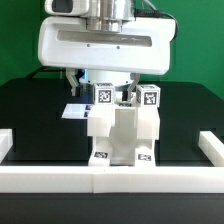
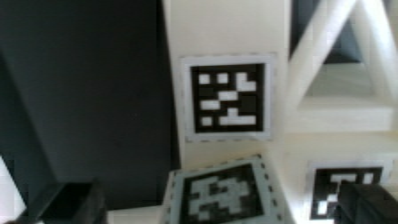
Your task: Assemble chair
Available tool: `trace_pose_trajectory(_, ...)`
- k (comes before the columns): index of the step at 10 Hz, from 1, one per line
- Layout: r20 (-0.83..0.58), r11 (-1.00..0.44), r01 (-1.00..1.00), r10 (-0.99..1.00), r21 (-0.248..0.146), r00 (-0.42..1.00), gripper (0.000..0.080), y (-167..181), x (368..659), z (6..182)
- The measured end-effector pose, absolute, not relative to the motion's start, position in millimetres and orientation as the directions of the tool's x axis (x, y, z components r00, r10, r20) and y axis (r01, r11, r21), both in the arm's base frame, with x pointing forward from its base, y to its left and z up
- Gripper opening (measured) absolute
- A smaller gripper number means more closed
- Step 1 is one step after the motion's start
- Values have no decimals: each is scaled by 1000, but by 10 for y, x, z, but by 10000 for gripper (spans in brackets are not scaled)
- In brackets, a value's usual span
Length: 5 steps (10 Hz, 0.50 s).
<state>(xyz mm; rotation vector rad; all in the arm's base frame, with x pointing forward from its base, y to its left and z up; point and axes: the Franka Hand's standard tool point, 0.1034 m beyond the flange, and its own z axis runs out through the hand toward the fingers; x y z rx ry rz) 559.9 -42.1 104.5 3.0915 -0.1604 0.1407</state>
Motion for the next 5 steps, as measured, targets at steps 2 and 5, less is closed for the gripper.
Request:
trace_pose_trajectory(2, 89, -998, -33, -29, 46, 996, 622, -432, 5597, 1044)
trace_pose_trajectory(5, 90, -997, -58, -54, 44, 994, 268, -431, 5597, 1044)
